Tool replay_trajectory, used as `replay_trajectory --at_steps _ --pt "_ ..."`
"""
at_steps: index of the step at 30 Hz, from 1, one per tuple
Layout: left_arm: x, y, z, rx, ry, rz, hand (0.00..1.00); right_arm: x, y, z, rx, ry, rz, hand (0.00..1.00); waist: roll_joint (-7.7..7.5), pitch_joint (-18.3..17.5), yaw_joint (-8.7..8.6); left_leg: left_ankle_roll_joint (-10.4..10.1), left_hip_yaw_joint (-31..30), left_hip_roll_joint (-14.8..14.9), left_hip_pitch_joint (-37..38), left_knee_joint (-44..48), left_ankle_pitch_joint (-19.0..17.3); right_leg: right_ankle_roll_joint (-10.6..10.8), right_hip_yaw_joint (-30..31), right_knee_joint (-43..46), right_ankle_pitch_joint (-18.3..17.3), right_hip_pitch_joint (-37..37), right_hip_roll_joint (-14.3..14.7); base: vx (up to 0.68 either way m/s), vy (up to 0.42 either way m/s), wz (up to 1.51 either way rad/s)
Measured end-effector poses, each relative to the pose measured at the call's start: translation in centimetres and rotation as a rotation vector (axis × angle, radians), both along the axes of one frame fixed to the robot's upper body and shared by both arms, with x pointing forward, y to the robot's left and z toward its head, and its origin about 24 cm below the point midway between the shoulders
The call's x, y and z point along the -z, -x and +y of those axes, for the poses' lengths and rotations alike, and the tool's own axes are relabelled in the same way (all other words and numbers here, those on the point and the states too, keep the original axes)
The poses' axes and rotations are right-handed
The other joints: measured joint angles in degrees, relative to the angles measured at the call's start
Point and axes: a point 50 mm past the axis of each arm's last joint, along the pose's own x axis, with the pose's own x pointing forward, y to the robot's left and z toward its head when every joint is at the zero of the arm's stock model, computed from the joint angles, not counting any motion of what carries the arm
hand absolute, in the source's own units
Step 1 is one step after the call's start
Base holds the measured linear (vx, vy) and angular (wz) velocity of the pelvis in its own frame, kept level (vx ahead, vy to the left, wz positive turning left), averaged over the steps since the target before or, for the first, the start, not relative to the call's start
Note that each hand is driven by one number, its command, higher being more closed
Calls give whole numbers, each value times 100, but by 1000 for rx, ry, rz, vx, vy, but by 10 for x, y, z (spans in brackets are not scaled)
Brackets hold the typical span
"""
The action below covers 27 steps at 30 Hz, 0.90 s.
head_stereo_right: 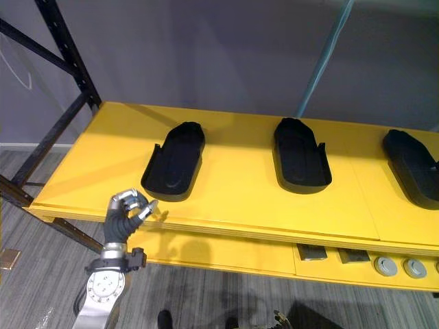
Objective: Walk over and take plastic housings, then place them on the shelf
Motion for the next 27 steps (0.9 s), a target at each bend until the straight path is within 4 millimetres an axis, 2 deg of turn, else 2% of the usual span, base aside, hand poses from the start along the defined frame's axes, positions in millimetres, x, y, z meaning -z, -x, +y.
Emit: replay_trajectory --at_steps 2,11,21,27 --pt "15 4 -1 23 -8 71 100 0 2 1 -9 1 5 0 -35 -82 18 -5 10 -5 41 -1 -5 30 -1 -9 -22 7 -9 -64 17 -1" --pt "48 0 -3 18 -61 227 100 2 8 4 -5 6 26 0 -102 -276 45 -33 35 -29 42 -1 -35 63 14 -112 -1 46 -30 11 7 0" --pt "48 -21 -7 14 -113 222 100 2 4 5 -6 4 19 0 -102 -302 -82 -103 184 20 130 -1 -104 -15 148 -235 59 163 25 33 5 -8" --pt "45 -29 -8 17 -119 210 100 2 4 5 -7 4 18 0 -104 -302 -93 -105 200 27 136 -2 -115 -19 160 -245 64 165 30 0 0 0"
